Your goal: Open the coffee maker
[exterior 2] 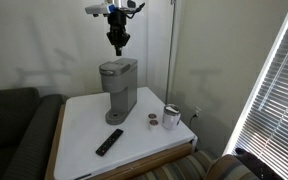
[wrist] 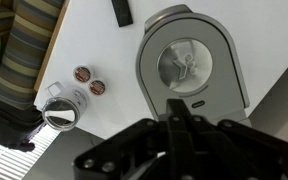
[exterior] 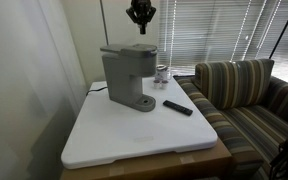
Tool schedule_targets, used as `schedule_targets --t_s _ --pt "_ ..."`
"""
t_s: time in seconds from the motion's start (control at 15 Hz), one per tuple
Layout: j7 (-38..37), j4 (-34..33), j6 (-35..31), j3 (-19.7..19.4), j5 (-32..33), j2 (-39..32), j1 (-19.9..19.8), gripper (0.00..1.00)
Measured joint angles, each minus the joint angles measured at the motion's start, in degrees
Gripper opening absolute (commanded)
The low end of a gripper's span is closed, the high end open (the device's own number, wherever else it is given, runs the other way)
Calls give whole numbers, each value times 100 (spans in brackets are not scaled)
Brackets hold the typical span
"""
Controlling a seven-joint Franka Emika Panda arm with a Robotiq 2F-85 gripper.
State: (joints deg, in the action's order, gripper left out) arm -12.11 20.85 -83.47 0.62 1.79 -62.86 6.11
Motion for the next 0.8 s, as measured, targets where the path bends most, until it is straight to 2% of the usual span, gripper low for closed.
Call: schedule_targets --t_s 0.07,0.67,0.8 --pt "0 0 0 -21 0 11 9 27" --pt "173 25 22 -31 -3 46 56 89" --pt "281 27 47 -22 -3 40 76 99"
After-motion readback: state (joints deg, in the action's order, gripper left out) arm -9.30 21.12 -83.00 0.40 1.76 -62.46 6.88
